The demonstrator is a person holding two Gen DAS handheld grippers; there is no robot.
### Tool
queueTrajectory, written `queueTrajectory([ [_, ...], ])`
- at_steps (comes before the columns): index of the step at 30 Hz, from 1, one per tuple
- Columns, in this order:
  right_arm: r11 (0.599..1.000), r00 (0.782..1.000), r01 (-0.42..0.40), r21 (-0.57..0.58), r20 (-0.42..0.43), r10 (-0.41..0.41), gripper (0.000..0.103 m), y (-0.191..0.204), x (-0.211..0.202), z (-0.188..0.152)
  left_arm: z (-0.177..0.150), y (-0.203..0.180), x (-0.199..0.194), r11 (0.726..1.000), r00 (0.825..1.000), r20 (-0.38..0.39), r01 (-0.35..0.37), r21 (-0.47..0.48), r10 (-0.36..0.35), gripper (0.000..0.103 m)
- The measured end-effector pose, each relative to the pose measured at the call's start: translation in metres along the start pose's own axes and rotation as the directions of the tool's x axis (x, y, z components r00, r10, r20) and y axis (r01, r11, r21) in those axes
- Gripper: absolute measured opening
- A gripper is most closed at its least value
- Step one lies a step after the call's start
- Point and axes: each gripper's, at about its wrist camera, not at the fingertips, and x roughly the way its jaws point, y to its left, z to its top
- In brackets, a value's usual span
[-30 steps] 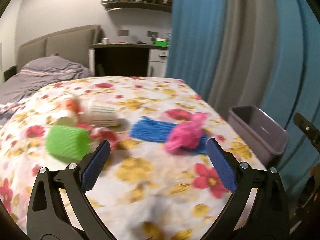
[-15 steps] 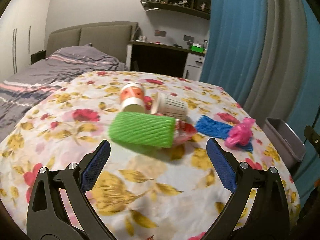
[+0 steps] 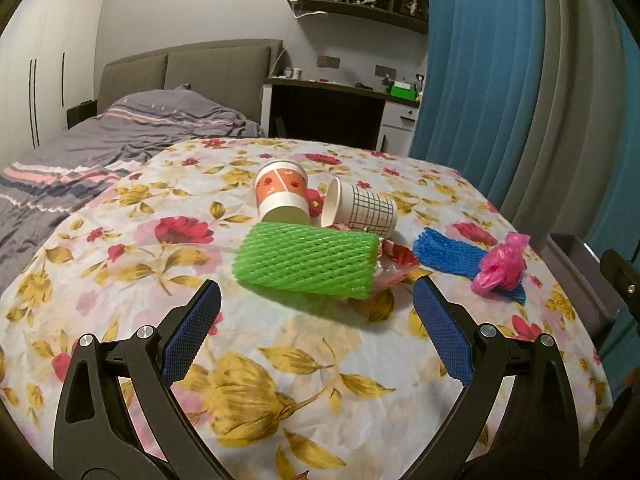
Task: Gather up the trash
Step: 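Move both open tools back toward the remaining trash, then grasp the green foam net with the left tool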
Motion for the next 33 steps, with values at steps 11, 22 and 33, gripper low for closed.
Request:
queueTrajectory([
  [11,1.000,0.999,-0.027,-0.005,-0.028,0.026,0.085,0.009,0.021,0.002,0.007,-0.007,0.042,0.998,0.993,-0.098,-0.060,0.017,0.062,0.080],
  [22,0.997,0.995,-0.077,-0.029,-0.064,0.075,0.085,0.026,0.039,0.003,0.003,0.013,0.059,0.997,0.981,-0.195,-0.035,-0.065,0.022,0.021],
  [33,0.996,0.993,-0.079,-0.037,-0.095,0.075,0.085,0.034,0.047,-0.002,-0.002,0.042,0.024,0.990,0.992,-0.125,0.014,-0.137,-0.031,0.006],
])
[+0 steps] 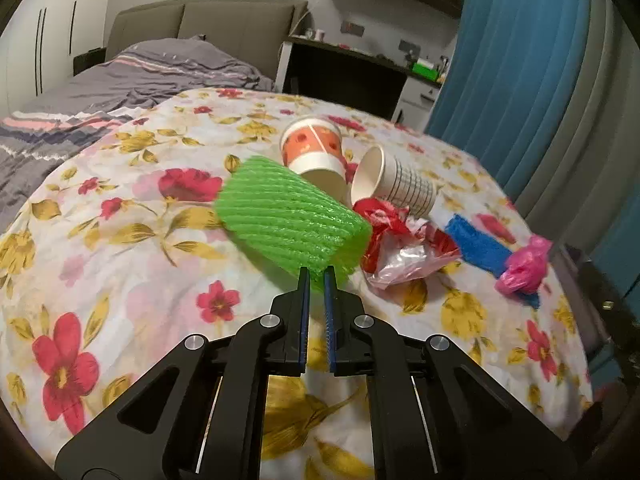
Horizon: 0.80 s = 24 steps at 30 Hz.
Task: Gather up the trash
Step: 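Grasp the green foam net with the left tool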
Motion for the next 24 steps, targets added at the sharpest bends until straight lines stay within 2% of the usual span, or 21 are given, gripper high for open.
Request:
queueTrajectory([
  [10,0.997,0.997,-0.062,-0.035,-0.040,0.061,0.085,0.033,0.020,0.000,0.012,0.029,-0.036,0.999,0.995,0.097,-0.016,-0.034,0.019,0.006],
  [16,0.995,0.993,-0.084,-0.047,-0.086,0.080,0.085,0.052,0.045,0.002,0.016,0.050,-0.044,0.998,0.992,0.122,-0.034,-0.054,0.041,0.006],
  [24,0.995,0.982,-0.089,-0.052,-0.174,0.079,0.068,0.064,0.083,0.003,0.022,0.066,-0.045,0.997,0.990,0.137,-0.023,-0.078,0.034,0.006],
])
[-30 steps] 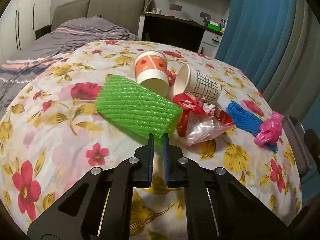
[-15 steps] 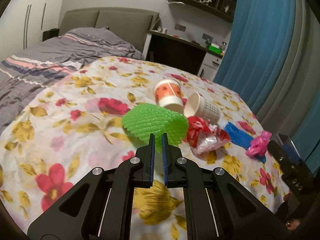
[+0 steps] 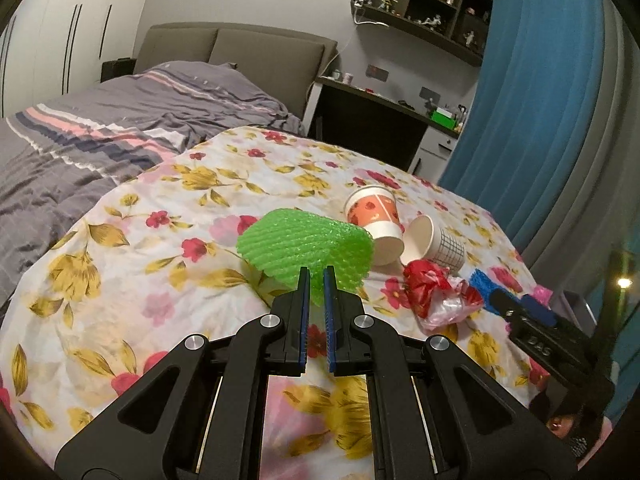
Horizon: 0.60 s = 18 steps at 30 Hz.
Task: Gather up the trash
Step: 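Grasp the green foam net with the left tool, then grasp the red-white plastic wrapper with the right tool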
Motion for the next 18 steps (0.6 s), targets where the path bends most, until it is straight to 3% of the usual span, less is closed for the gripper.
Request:
queueTrajectory([
  [12,1.000,0.993,-0.024,-0.016,-0.119,0.022,0.050,0.001,0.034,0.001,0.000,0.004,0.010,1.000,1.000,-0.008,0.016,-0.002,-0.016,0.006],
  [18,0.997,0.982,-0.069,-0.024,-0.178,0.064,0.025,0.005,0.044,-0.001,-0.001,0.001,0.013,1.000,1.000,-0.017,0.023,0.003,-0.023,0.006],
])
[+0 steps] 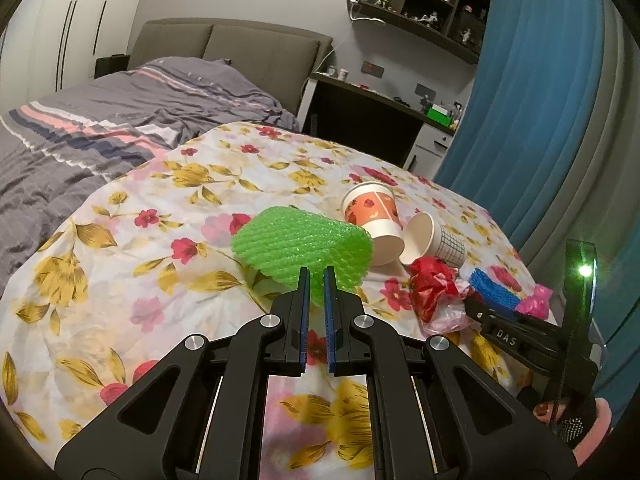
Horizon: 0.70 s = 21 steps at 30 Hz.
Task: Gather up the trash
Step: 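Grasp the red-white plastic wrapper with the right tool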
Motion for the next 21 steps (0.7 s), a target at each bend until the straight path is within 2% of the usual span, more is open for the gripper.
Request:
queueTrajectory([
  [2,1.000,1.000,-0.010,-0.011,-0.004,0.010,0.017,0.001,-0.001,-0.001,0.000,0.000,0.000,1.000,1.000,0.001,-0.001,0.002,0.001,0.006],
  [7,0.999,1.000,-0.028,-0.028,0.012,0.028,0.013,0.002,-0.011,-0.008,0.000,-0.002,-0.001,1.000,1.000,0.005,-0.003,0.008,0.003,0.006],
  [13,0.999,0.997,-0.038,-0.023,0.068,0.039,0.013,-0.003,-0.041,-0.017,0.000,-0.010,-0.008,1.000,1.000,0.013,0.004,0.023,-0.005,0.006],
  [21,0.999,0.983,-0.029,0.024,0.183,0.024,0.013,-0.024,-0.096,-0.032,-0.002,-0.026,-0.022,0.999,0.999,0.029,0.021,0.050,-0.023,0.006],
])
